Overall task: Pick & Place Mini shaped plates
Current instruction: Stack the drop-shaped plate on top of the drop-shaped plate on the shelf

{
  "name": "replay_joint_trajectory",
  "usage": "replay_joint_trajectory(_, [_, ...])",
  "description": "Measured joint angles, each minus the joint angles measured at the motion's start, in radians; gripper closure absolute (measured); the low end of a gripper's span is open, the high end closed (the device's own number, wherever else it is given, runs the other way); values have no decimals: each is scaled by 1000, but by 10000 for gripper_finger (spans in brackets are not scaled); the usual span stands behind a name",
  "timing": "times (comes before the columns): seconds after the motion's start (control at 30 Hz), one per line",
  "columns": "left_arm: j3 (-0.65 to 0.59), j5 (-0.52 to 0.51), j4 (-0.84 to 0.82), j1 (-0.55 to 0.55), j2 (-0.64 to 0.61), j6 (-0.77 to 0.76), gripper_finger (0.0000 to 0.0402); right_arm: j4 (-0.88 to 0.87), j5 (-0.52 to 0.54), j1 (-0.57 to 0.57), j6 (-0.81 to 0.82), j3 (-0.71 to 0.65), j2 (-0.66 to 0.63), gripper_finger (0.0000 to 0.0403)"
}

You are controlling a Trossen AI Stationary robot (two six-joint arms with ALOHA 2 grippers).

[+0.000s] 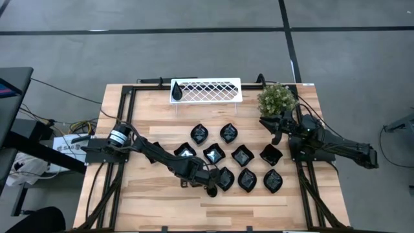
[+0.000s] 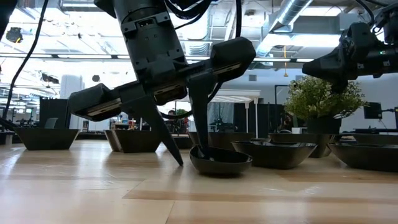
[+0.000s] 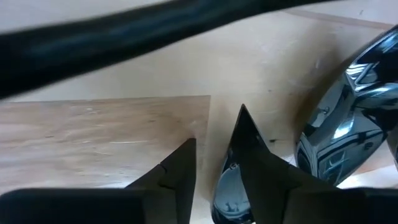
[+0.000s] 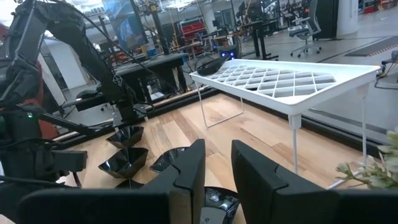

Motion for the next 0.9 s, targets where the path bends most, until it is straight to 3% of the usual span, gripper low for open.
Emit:
replay_joint_trajectory(0.4, [0, 0, 15, 0, 1, -1, 389, 0, 0, 0, 0, 0, 0, 329])
replay_joint_trajectory(0.9, [0, 30, -6, -45, -29, 2, 395, 0, 0, 0, 0, 0, 0, 329])
